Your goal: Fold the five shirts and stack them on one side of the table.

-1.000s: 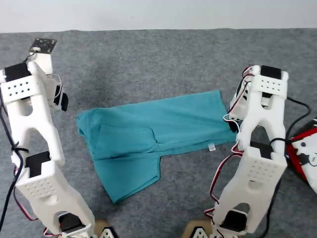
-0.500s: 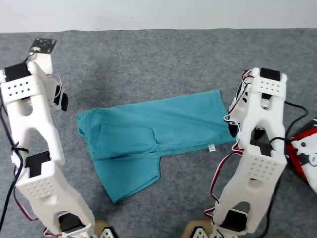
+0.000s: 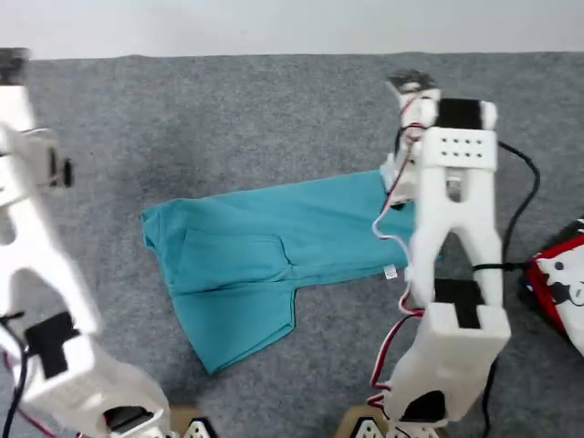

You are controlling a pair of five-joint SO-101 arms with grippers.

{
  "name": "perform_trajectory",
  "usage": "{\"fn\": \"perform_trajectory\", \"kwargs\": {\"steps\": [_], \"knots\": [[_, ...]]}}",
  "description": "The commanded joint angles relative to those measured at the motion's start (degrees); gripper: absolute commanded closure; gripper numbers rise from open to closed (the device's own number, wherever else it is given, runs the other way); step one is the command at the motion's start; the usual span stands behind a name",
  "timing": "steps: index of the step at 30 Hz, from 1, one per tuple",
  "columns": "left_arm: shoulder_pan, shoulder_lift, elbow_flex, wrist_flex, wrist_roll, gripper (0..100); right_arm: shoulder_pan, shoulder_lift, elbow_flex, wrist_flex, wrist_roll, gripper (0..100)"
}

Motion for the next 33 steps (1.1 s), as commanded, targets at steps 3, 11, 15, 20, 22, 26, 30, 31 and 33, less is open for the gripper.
{"fn": "perform_trajectory", "kwargs": {"steps": [3,11,15,20,22,26,30,31,33], "knots": [[-10.8,-5.6,2.2,3.5,1.2,85,-10.2,-4.6,1.1,2.3,13.6,95.7],[-23.9,-5.2,9.4,3.1,0.1,85,-27.0,-4.7,13.9,2.2,28.7,95.4],[-26.9,-5.2,14.1,1.1,-2.0,85,-35.6,-4.4,17.8,1.8,34.6,95.2],[-28.9,-5.2,19.8,-2.7,-2.3,85,-45.5,-4.7,22.1,-0.7,34.5,93.7],[-29.2,-5.2,21.1,-4.0,-3.3,85,-48.8,-4.7,23.2,-2.0,34.5,90.0],[-29.4,-5.4,21.7,-4.2,-3.5,85,-54.7,-4.3,23.8,-4.4,34.9,77.0],[-29.5,-5.6,21.7,-4.1,-3.5,85,-60.3,-4.2,24.9,-8.0,35.0,68.7],[-29.5,-5.7,21.7,-4.1,-3.5,85,-61.6,-4.2,25.6,-8.9,35.0,68.9],[-30.5,-5.7,21.7,-4.1,-3.5,85,-63.9,-4.1,28.1,-11.1,35.0,68.9]]}}
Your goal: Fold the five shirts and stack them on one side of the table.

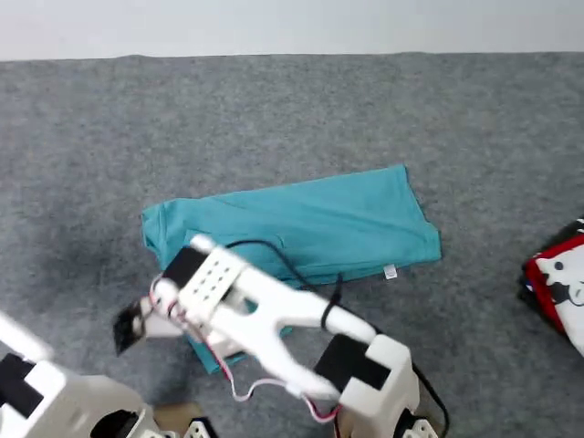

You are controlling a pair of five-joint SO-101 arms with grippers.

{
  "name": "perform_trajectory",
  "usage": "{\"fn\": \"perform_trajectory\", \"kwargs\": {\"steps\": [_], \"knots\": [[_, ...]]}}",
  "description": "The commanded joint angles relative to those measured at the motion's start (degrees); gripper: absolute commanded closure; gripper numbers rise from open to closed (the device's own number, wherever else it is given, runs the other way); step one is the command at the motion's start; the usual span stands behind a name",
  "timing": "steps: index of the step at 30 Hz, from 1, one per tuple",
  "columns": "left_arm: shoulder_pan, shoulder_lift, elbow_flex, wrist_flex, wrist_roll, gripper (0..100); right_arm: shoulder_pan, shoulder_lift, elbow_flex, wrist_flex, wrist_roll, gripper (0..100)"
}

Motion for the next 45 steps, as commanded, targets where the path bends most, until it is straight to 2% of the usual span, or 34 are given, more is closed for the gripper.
{"fn": "perform_trajectory", "kwargs": {"steps": [1,9,15,17,26,34,37,45], "knots": [[-1.8,-3.1,-0.1,-0.8,-0.4,85,-4.3,-3.4,3.2,-3.7,0.4,68.9],[-6.7,-3.1,-0.1,-0.8,-0.8,85,-6.5,-3.4,10.5,-11.7,0.1,68.9],[-6.7,-3.1,0.0,-0.8,-3.2,85,-6.4,-3.4,13.9,-16.5,0.2,69.4],[-6.7,-3.1,0.0,-0.8,-3.2,85,-6.3,-3.0,14.3,-17.5,0.3,72.8],[-6.5,-3.1,0.0,-0.8,-3.3,85,-6.0,5.4,3.8,-7.1,0.4,97.4],[-6.2,-3.1,0.0,-0.8,-3.3,85,0.2,7.1,-6.6,-2.2,0.6,98.1],[-6.2,-3.1,0.0,-1.0,-3.3,85,1.6,7.2,-8.4,-0.5,3.1,98.1],[-5.5,-3.1,0.0,-1.1,-3.3,85,6.7,7.2,-14.5,0.0,3.5,98.2]]}}
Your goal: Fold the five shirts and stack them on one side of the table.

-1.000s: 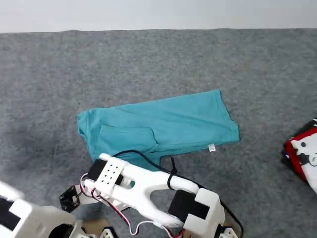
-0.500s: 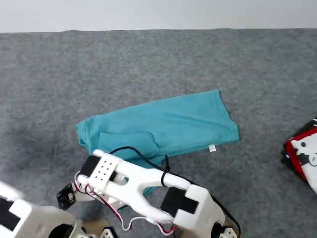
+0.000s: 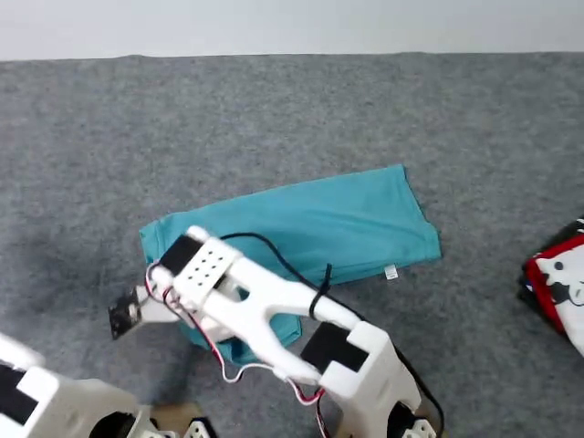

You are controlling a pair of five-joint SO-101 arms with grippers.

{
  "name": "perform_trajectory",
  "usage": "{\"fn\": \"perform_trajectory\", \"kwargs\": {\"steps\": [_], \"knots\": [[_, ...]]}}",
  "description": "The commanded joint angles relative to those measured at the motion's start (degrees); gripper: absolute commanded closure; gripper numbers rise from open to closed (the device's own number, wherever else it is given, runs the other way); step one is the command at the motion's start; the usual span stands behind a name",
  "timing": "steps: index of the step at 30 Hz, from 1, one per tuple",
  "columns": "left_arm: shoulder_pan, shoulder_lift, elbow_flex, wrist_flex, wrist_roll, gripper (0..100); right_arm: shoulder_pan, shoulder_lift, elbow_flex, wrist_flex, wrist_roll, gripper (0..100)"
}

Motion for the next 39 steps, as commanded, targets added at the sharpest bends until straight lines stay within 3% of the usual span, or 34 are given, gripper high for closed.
{"fn": "perform_trajectory", "kwargs": {"steps": [1,21,32,35,39], "knots": [[0.9,-3.1,-0.2,-1.1,-0.5,85,3.2,-0.2,-6.4,0.7,0.4,98.2],[3.1,-3.0,-0.2,-1.1,-0.3,85,9.9,16.8,-42.5,0.7,-1.2,98.1],[3.1,-2.8,-0.2,-1.1,-0.3,85,11.4,23.3,-47.2,-0.5,-1.5,97.5],[3.1,-2.6,-0.2,-1.1,-0.3,85,13.0,25.1,-47.2,-0.8,-3.6,91.9],[3.2,-2.5,-0.1,-1.1,-0.3,85,13.8,25.5,-47.2,-0.7,-3.6,75.3]]}}
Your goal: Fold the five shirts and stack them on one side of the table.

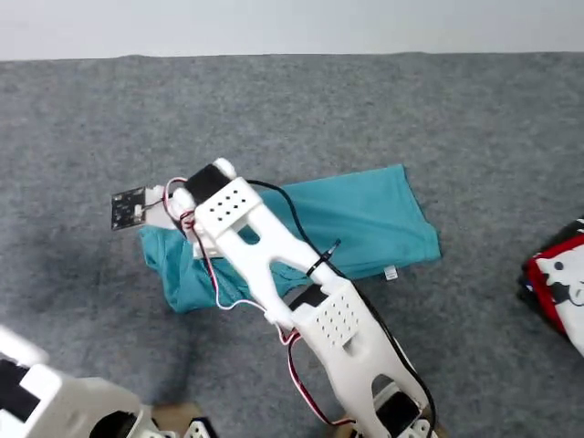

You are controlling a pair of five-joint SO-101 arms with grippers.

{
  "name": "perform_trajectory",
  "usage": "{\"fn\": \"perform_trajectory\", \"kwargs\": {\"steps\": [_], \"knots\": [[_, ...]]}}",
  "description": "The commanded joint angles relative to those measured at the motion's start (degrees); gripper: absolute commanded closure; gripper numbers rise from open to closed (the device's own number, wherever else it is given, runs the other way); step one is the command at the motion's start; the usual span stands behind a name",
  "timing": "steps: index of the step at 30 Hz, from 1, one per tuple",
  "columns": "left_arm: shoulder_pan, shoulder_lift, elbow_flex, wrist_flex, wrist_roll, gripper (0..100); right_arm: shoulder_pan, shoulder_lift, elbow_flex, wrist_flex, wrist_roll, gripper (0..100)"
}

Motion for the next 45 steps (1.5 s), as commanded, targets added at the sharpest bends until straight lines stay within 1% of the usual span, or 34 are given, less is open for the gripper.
{"fn": "perform_trajectory", "kwargs": {"steps": [1,7,9,12,13,15,17,24,28,33,37,45], "knots": [[0.7,-2.5,-0.1,-1.1,-0.3,85,1.4,-1.3,-3.1,-0.7,-0.9,72.7],[3.3,-3.1,2.9,-1.6,-0.3,85,1.6,-1.1,-10.7,0.2,-1.0,71.7],[3.3,-3.1,3.1,-1.6,-0.3,86,1.5,-1.3,-14.2,3.7,-1.0,71.7],[3.3,-3.1,3.1,-1.6,-0.4,89,1.4,-0.8,-18.5,11.8,-1.1,71.7],[3.4,-3.1,3.1,-1.6,-0.4,90,1.5,-1.1,-18.4,12.4,-2.4,71.7],[3.6,-3.1,3.1,-1.6,-0.4,90,2.5,-2.2,-16.1,12.2,-5.7,71.7],[3.7,-3.1,3.1,-1.6,-0.4,90,2.6,-4.4,-12.2,12.2,-5.9,71.7],[3.6,-3.1,3.0,-1.6,-0.5,90,1.5,-16.6,9.6,11.9,-8.9,71.7],[3.7,-3.0,3.2,-2.7,-0.5,90,1.5,-21.4,16.7,11.8,-12.0,71.7],[3.7,-3.0,3.2,-2.7,-0.5,90,1.7,-21.7,20.0,11.6,-14.6,71.7],[3.7,-3.0,3.2,-2.7,-0.5,90,1.5,-18.8,20.5,10.4,-16.4,71.7],[3.7,-2.9,3.2,-2.7,-0.6,90,1.8,-11.0,20.4,7.8,-16.7,71.7]]}}
